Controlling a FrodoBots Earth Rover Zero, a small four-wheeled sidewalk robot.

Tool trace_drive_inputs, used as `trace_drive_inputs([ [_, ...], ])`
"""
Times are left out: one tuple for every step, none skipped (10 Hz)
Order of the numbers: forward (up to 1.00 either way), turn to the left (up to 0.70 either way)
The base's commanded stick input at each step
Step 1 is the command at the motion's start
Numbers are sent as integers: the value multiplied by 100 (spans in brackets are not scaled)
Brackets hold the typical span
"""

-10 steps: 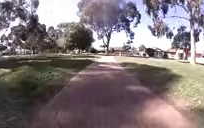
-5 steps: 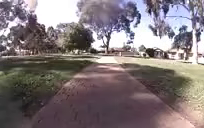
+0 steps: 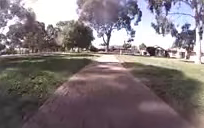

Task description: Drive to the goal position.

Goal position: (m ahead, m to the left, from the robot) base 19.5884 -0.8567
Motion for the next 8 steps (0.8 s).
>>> trace_drive_inputs([
  [68, 0],
  [68, 0],
  [68, 0],
  [68, 0],
  [68, 0],
  [68, 0],
  [68, 0],
  [68, 0],
])
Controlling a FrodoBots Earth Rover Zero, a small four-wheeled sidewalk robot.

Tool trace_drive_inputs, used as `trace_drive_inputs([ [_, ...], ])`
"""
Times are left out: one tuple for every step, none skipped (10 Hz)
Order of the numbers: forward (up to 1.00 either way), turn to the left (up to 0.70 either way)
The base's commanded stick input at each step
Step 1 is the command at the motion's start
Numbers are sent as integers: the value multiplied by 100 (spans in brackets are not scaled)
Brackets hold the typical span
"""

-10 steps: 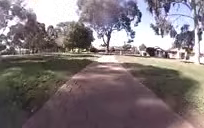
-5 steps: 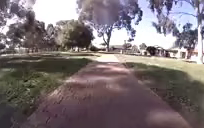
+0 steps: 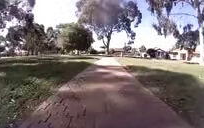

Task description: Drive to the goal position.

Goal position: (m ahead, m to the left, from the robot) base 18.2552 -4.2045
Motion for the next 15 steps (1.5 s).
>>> trace_drive_inputs([
  [68, 0],
  [68, 0],
  [68, 0],
  [68, 0],
  [68, 0],
  [68, 0],
  [68, 0],
  [68, 0],
  [68, 0],
  [68, 0],
  [68, 0],
  [68, 0],
  [68, 0],
  [68, 0],
  [68, 0],
])
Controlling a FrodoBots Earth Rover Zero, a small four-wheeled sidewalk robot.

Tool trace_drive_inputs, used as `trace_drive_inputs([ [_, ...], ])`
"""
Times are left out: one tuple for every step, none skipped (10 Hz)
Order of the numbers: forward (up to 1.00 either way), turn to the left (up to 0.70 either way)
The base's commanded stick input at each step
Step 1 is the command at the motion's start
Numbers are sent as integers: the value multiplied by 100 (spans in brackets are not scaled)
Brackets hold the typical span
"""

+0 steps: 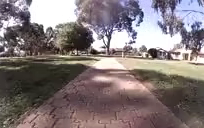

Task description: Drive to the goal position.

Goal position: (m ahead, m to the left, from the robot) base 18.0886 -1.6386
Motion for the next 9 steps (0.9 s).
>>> trace_drive_inputs([
  [68, 0],
  [68, 0],
  [68, 0],
  [68, 0],
  [68, 0],
  [68, 0],
  [68, 0],
  [68, 0],
  [68, 0],
])
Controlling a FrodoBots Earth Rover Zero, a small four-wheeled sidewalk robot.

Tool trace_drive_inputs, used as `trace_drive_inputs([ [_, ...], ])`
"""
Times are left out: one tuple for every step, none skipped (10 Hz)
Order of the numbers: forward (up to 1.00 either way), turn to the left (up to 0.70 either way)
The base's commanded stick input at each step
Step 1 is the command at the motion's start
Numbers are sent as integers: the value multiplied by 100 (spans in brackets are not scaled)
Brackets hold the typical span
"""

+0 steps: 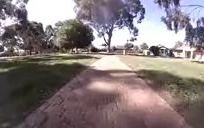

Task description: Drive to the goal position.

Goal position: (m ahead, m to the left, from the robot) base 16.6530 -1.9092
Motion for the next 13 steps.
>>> trace_drive_inputs([
  [68, 0],
  [68, 0],
  [68, 0],
  [68, 0],
  [68, 0],
  [68, 0],
  [68, 0],
  [68, 0],
  [68, 0],
  [68, 0],
  [68, 0],
  [68, 0],
  [68, 0],
])
